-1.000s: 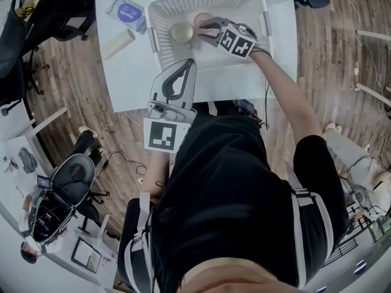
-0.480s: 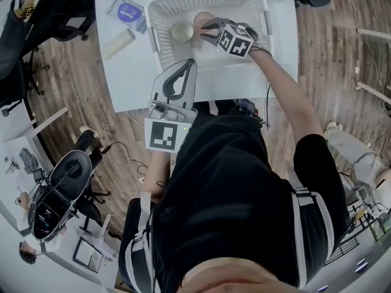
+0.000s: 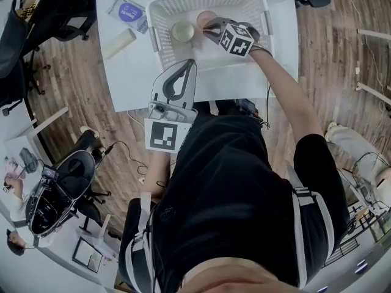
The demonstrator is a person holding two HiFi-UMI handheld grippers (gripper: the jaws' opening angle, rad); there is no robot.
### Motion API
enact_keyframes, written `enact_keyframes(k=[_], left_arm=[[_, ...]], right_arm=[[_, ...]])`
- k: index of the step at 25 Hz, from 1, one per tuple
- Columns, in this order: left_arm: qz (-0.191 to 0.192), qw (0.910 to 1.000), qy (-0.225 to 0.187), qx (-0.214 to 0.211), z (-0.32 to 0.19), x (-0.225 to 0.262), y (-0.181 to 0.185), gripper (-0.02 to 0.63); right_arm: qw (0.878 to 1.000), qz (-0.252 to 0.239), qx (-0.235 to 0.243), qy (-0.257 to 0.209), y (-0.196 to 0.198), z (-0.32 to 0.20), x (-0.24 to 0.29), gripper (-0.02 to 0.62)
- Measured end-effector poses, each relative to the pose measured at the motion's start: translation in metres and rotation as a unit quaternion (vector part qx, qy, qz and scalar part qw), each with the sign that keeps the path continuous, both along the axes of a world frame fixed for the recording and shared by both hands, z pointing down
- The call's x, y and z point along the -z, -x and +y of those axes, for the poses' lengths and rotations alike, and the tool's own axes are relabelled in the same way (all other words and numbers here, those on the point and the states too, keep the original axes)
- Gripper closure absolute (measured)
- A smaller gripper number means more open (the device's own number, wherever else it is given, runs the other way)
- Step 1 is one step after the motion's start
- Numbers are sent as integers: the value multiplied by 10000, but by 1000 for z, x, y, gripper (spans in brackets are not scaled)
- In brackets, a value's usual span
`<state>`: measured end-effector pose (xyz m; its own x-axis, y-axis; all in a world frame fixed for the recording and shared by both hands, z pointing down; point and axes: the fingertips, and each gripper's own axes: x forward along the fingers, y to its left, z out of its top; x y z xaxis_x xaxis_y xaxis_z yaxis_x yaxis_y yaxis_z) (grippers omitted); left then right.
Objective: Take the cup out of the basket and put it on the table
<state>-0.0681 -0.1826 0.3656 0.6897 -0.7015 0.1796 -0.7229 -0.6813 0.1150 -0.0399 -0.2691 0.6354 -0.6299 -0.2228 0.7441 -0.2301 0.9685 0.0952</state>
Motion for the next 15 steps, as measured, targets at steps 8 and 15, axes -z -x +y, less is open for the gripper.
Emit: enact_keyframes(k=[8, 15], left_arm=[[0, 10000, -20, 9, 2, 1, 1, 588], [69, 10000, -8, 13, 8, 5, 1, 587]], right_arm=[[10000, -2, -26, -35, 0, -2, 3, 557], [9997, -147, -174, -131, -1, -5, 33, 558]])
